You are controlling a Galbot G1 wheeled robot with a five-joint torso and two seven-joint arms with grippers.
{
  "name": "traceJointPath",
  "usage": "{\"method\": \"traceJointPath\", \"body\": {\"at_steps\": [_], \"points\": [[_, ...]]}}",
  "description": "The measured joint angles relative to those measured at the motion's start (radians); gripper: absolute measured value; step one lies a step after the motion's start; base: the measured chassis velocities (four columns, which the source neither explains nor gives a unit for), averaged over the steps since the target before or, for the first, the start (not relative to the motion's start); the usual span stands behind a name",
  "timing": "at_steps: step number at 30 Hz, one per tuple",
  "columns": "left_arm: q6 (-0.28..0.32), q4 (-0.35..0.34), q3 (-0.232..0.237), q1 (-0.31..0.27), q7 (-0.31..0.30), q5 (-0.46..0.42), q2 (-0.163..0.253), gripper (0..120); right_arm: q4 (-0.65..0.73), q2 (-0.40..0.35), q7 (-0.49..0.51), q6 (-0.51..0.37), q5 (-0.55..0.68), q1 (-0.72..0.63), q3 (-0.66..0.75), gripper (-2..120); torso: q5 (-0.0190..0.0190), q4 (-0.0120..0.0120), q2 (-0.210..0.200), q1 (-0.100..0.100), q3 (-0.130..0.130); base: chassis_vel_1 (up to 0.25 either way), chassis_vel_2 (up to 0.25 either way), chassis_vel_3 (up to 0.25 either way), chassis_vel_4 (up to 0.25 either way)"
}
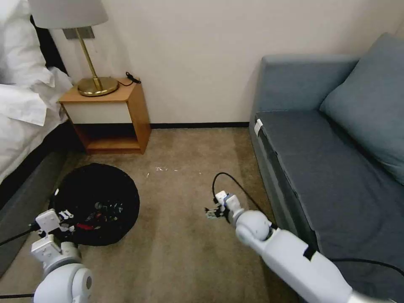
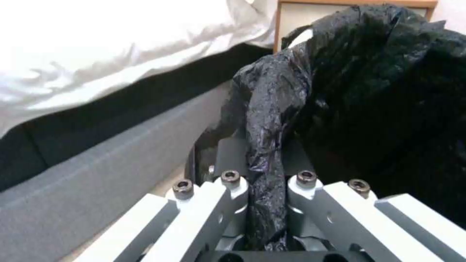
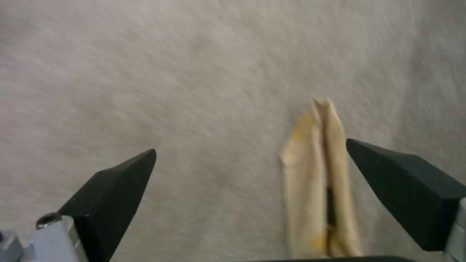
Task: Pick up the trash bin, then pick up the garbage on the floor and place it into the trash bin.
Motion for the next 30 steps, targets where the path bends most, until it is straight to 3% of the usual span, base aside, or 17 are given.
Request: {"method": "traceJointPath", "body": {"at_steps": [2,3,8,15,22,25,30], "points": [[0.000,-0.001,-0.001,0.000,0.000,0.000,0.000,5,-0.016,0.003,-0.010,-0.001,-0.006,0.003,0.005,100,0.0000,0.0000,0.000,0.000,0.000,0.000,0.000,0.000,0.000],[0.000,-0.005,-0.002,0.002,-0.002,0.001,0.001,5,-0.092,0.015,-0.065,0.012,-0.068,0.011,0.023,100,-0.0002,-0.0001,0.000,0.000,0.000,0.000,0.000,0.000,0.000],[0.001,-0.008,-0.001,0.005,-0.002,0.006,0.001,5,-0.281,0.053,-0.128,0.059,-0.165,0.027,0.079,100,-0.0002,-0.0003,0.000,0.000,0.000,0.000,0.000,0.000,0.000],[0.006,-0.008,0.001,0.001,-0.003,0.011,0.004,5,-0.388,0.091,-0.163,0.108,-0.217,0.032,0.124,100,-0.0001,-0.0002,0.000,0.000,0.000,0.000,0.000,0.000,0.000],[0.009,-0.008,0.002,0.000,-0.004,0.014,0.005,5,-0.427,0.110,-0.175,0.130,-0.256,0.036,0.143,82,-0.0001,-0.0002,0.000,0.000,0.000,0.000,0.000,0.000,0.000],[0.010,-0.008,0.001,0.001,-0.005,0.014,0.008,5,-0.433,0.109,-0.177,0.140,-0.273,0.036,0.138,62,-0.0002,-0.0001,0.000,0.000,0.000,0.000,0.000,0.000,0.000],[0.010,-0.007,0.001,0.000,-0.005,0.013,0.008,5,-0.443,0.111,-0.177,0.163,-0.288,0.034,0.137,48,-0.0002,-0.0002,0.000,0.000,0.000,0.000,0.000,0.000,0.000]]}}
